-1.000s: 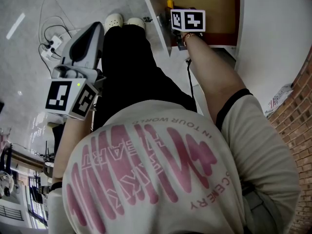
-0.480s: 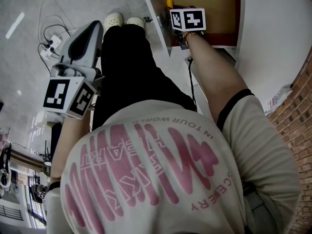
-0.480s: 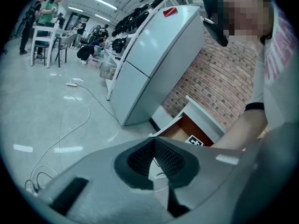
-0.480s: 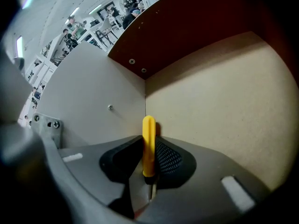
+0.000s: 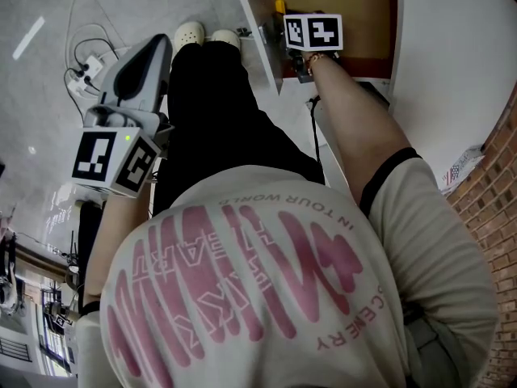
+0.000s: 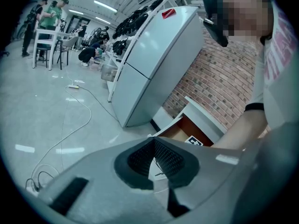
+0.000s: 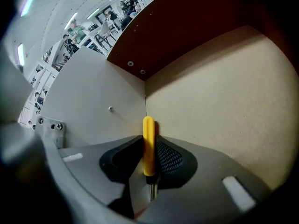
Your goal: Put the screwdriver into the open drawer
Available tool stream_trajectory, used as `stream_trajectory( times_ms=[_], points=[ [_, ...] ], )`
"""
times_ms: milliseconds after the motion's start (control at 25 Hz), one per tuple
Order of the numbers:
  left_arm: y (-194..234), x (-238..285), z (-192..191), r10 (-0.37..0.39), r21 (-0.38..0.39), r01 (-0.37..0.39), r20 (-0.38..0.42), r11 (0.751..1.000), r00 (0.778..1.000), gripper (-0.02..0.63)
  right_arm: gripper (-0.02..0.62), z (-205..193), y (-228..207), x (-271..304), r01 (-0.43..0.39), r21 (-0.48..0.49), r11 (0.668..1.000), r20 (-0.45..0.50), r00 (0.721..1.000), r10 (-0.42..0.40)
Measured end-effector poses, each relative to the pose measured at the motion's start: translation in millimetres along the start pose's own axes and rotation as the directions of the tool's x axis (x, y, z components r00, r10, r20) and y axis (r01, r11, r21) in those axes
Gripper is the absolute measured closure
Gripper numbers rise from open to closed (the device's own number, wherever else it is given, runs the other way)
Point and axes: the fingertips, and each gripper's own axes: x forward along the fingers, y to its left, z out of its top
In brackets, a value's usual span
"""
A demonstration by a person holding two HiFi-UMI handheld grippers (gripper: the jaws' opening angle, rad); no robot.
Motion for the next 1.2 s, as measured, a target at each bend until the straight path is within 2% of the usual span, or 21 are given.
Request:
stream_trajectory(
  times_ms=[240, 560, 640, 840, 960, 1040, 1120, 1200],
  points=[
    [-13.6, -15.5, -0.8, 0.051, -0.009, -0.051, 0.046, 0.999, 0.998, 0.601, 0.499, 3.5, 0.2, -6.0, -0.037, 0.007, 0.999, 0.011, 0.999, 0.037],
    [-19.0, -57.5, 2.3, 0.120, -0.025, -0.117, 0.123, 0.993, 0.985, 0.603, 0.387, 5.0, 0.0, -18.9, -0.005, 0.074, 0.997, 0.019, 1.000, 0.004],
    [-21.1, -70.8, 7.0, 0.134, -0.022, -0.132, 0.151, 0.991, 0.979, 0.601, 0.397, 5.0, 4.8, -28.6, 0.014, 0.065, 0.998, 0.037, 0.999, -0.016],
    [-37.7, -106.9, 34.5, 0.111, 0.016, -0.117, 0.227, 0.993, 0.968, 0.601, 0.518, 19.2, 26.2, -75.7, 0.094, 0.052, 0.994, 0.150, 0.983, -0.101],
    [-51.1, -131.3, 50.9, 0.070, 0.051, -0.087, 0.277, 0.995, 0.958, 0.601, 0.530, 34.4, 50.0, -115.2, 0.082, 0.059, 0.995, 0.273, 0.957, -0.096],
    [-57.5, -149.2, 61.3, 0.041, 0.079, -0.069, 0.313, 0.994, 0.949, 0.603, 0.558, 48.2, 70.9, -147.1, 0.059, 0.061, 0.996, 0.375, 0.924, -0.078],
    [-63.5, -170.4, 69.2, 0.016, 0.100, -0.054, 0.345, 0.994, 0.939, 0.602, 0.568, 58.0, 96.9, -183.8, 0.020, 0.066, 0.998, 0.478, 0.877, -0.049],
    [-73.0, -196.7, 73.8, -0.010, 0.112, -0.033, 0.369, 0.993, 0.929, 0.602, 0.574, 59.7, 128.5, -226.0, -0.031, 0.066, 0.997, 0.578, 0.816, -0.013]
  ],
)
